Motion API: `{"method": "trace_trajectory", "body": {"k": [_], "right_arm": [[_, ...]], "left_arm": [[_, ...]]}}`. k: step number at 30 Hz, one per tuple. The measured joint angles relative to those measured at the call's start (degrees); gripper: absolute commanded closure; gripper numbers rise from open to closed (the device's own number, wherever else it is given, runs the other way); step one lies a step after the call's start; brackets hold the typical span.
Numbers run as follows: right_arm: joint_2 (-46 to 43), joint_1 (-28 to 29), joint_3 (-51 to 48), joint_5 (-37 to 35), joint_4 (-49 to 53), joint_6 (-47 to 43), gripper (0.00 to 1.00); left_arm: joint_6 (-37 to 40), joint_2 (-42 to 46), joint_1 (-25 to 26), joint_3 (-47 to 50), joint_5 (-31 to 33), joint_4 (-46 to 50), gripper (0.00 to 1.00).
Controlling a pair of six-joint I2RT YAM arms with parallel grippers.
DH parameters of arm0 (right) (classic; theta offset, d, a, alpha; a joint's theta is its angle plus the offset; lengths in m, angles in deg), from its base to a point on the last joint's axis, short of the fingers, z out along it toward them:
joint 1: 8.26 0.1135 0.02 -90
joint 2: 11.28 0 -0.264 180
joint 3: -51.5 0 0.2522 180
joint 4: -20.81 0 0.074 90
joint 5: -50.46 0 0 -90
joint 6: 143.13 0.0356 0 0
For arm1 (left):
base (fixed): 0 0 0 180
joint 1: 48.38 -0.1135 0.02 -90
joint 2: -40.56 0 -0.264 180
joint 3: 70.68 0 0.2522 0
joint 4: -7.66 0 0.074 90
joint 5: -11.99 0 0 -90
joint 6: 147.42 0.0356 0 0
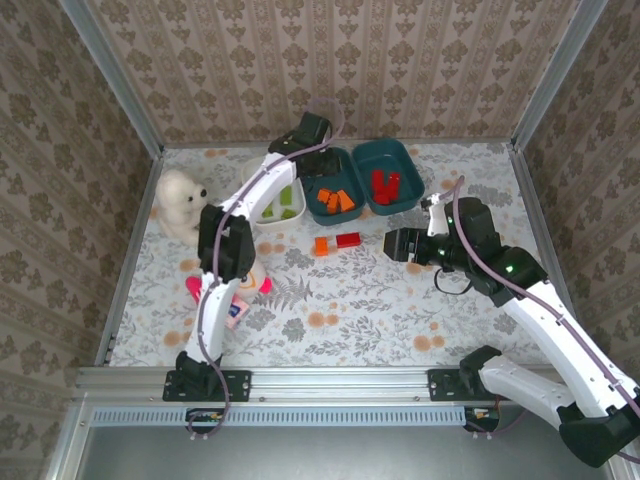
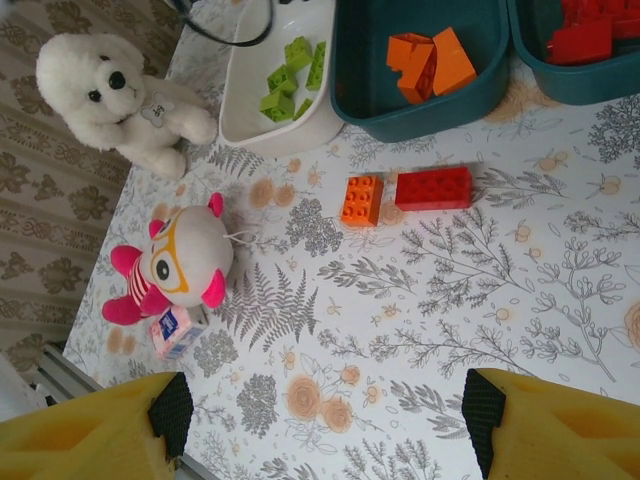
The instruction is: Sort the legos into containers by color
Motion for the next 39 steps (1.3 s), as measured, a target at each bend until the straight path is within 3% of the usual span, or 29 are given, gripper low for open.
{"method": "trace_trajectory", "body": {"k": [11, 22, 29, 34, 36, 39], "right_arm": [[0.0, -0.6, 0.0, -1.6, -0.6, 0.2, 0.25], [0.8, -1.6, -0.2, -2.8, -0.6, 0.2, 0.23], [12.3, -1.1, 3.3, -5.6, 2.0, -2.6, 0.21], [24.8, 2.2, 7.3, -9.6, 2.6, -5.9, 0.12], [30.1, 3.6, 8.7, -11.0, 2.2, -6.8, 0.01], [38.2, 4.7, 11.2, -12.5, 1.1, -7.0, 0.00]], "left_arm": [[-3.4, -12.6, -2.1, -7.0, -1.9, -4.3, 0.70], [-7.5, -14.2, -2.0, -8.3, -2.8, -3.0, 0.41], [-8.3, -13.8, -2.0, -8.3, -3.4, -2.9, 0.32], [-9.6, -4.2, -2.0, 0.1, -3.3, -3.6, 0.29], [-10.4, 4.7, -2.1, 8.8, -3.4, -5.7, 0.28], [-12.2, 19.9, -2.3, 23.5, -3.3, -10.5, 0.29]]}}
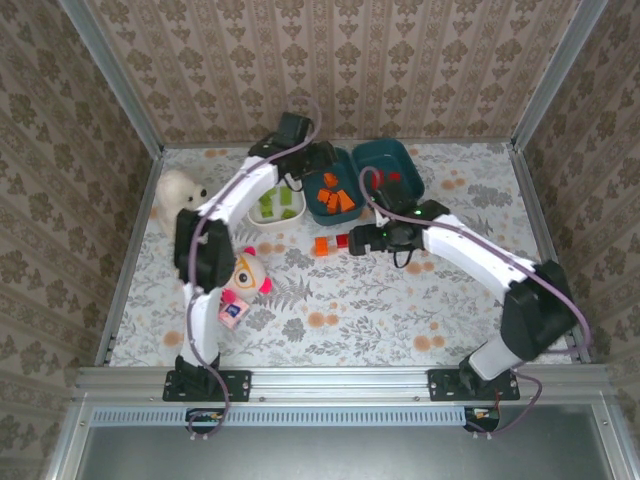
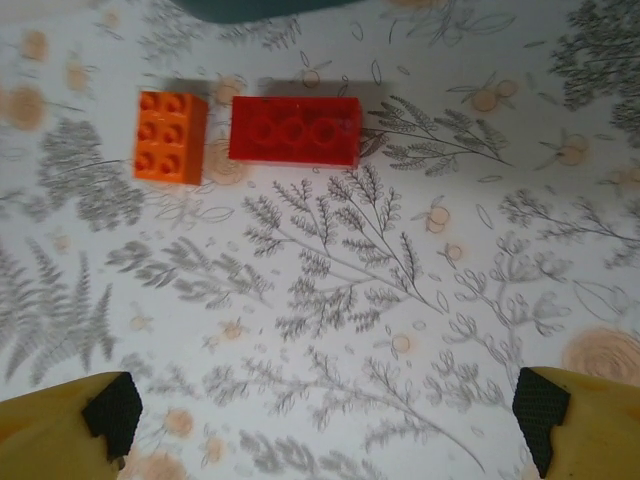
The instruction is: Sort the legos into containers by color
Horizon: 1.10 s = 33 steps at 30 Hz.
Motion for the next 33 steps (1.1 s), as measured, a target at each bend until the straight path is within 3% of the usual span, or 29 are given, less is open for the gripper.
{"method": "trace_trajectory", "body": {"k": [6, 14, 21, 33], "right_arm": [[13.7, 1.7, 7.7, -4.1, -1.8, 0.7, 0.00], [22.1, 3.9, 13.9, -6.8, -4.5, 1.1, 0.01], [25.9, 4.0, 16.0, -8.3, -4.8, 1.3, 0.07], [28.1, 3.5, 16.8, -8.7, -5.6, 1.3, 0.14]], "left_arm": [[-3.2, 25.0, -0.6, 27.7, 0.9, -7.8, 0.29], [-5.9, 43.1, -0.1, 53.1, 2.0, -4.3, 0.30], [-7.6, 53.8, -0.1, 57.4, 3.1, -1.8, 0.30], [-8.0, 53.9, 0.4, 57.5, 3.4, -0.3, 0.31]]}}
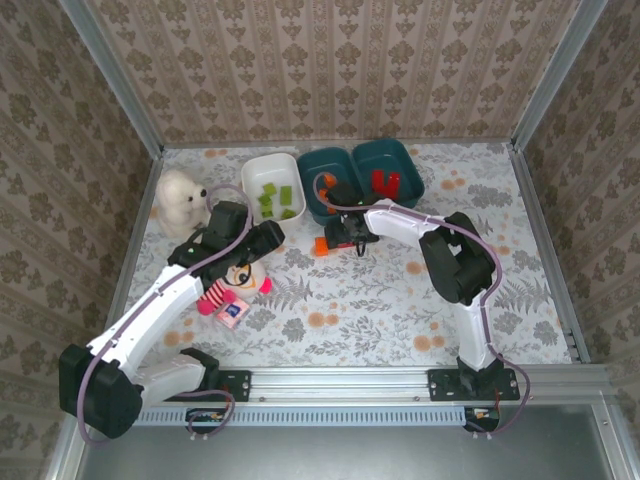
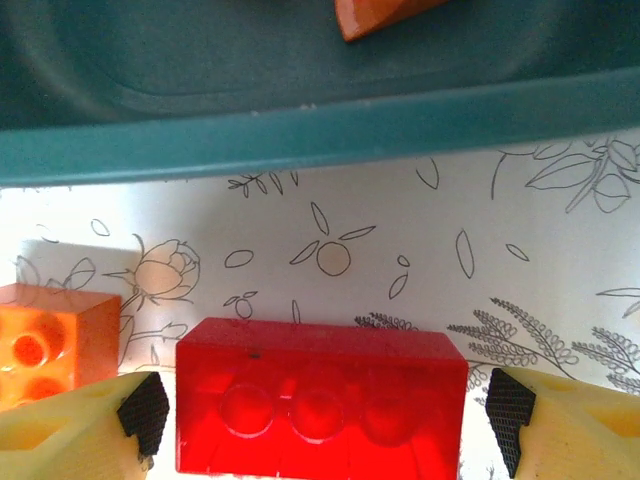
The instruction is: Sort the legos into containers by color
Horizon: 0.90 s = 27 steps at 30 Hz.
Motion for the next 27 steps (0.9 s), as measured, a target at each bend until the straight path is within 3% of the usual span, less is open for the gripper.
{"method": "trace_trajectory", "body": {"k": [3, 10, 16, 22, 27], "right_arm": [[0.9, 0.0, 0.1, 0.0, 0.0, 0.0, 0.18], [1.2, -0.1, 0.2, 0.0, 0.0, 0.2, 0.38], [-1.5, -0.1, -1.8, -0.1, -0.5, 0.5, 0.41], [-14.7, -1.0, -6.2, -0.8, 1.2, 1.8, 0.42], [-21.4, -5.4, -2.0, -0.9, 1.7, 2.7, 0.43]], "left_arm": [[0.0, -0.5, 0.2, 0.0, 0.0, 0.0, 0.31], [0.0, -0.9, 1.3, 0.0, 0.2, 0.0, 0.31], [0.3, -1.0, 2.7, -0.8, 0.9, 0.9, 0.32], [1.8, -3.1, 5.5, -3.3, 1.6, 1.3, 0.32], [2.8, -6.2, 7.5, -5.2, 1.7, 1.1, 0.32]]}}
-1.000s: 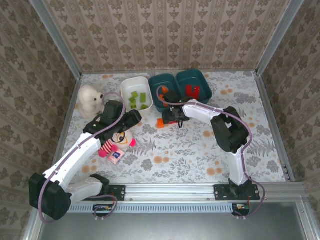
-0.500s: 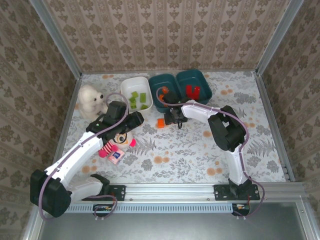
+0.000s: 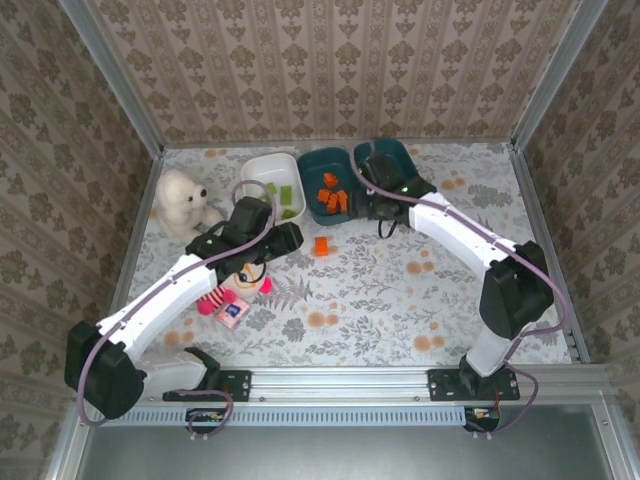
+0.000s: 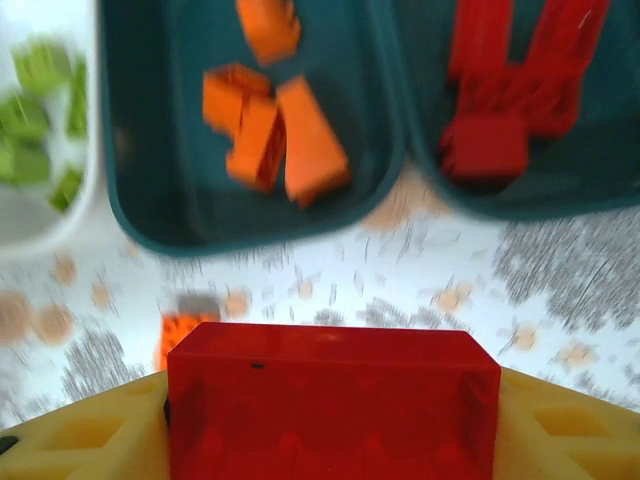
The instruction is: Sort the legos into containers by color
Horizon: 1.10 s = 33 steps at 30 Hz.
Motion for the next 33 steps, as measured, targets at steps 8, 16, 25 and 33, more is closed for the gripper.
{"method": "trace_trajectory", "body": {"k": [8, 16, 25, 33], "right_arm": [[18.6, -8.5, 24.0, 0.2, -0.5, 2.2, 0.43], [39.7, -14.3, 47.8, 1.4, 1.5, 3.4, 0.43], [49.5, -17.4, 56.4, 3.1, 1.8, 6.6, 0.44], [55.3, -18.9, 62.9, 5.2, 4.7, 8.4, 0.46]], "left_arm": [[2.6, -7.0, 1.0, -4.5, -0.5, 0.0, 0.32], [5.2, -8.6, 1.9, -6.3, -0.7, 0.5, 0.32], [5.2, -8.6, 1.9, -6.3, 0.2, 1.4, 0.32], [5.1, -8.6, 1.9, -6.3, 0.9, 1.5, 0.32]]}}
